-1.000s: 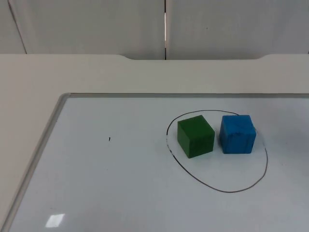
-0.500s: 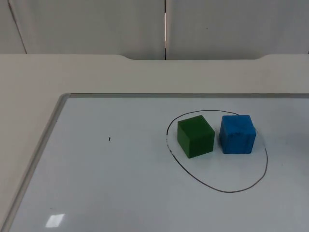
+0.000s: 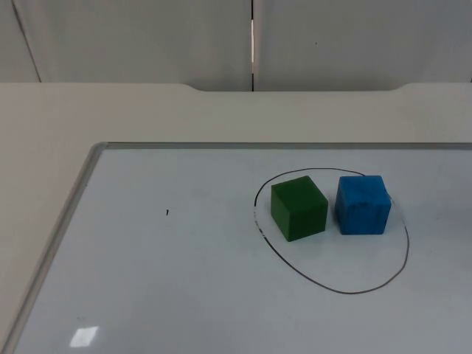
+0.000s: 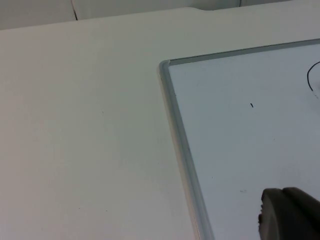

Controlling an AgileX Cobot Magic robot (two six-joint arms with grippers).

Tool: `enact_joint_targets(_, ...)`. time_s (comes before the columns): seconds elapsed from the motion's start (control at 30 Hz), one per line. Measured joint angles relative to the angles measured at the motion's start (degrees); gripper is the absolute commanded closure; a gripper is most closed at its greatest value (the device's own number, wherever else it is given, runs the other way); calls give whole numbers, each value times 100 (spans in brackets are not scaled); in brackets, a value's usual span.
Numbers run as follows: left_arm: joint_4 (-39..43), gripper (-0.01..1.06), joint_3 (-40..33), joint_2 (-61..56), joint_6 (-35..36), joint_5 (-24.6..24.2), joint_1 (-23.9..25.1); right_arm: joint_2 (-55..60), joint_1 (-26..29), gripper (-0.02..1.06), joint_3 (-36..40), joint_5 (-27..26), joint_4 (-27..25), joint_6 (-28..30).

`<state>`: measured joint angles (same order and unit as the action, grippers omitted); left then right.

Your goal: Push the two cubes into the marked area.

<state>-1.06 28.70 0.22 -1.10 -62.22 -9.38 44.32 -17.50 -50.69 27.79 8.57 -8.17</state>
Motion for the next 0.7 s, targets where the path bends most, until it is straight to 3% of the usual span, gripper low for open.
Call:
enact_joint_targets(0.4, 0, 105, 0, 0, 0, 0, 0, -132, 0, 105, 11, 594, 0, 0)
enact_joint_targets(0.7, 0, 105, 0, 0, 0, 0, 0, -1156, 0, 105, 770, 594, -11, 0)
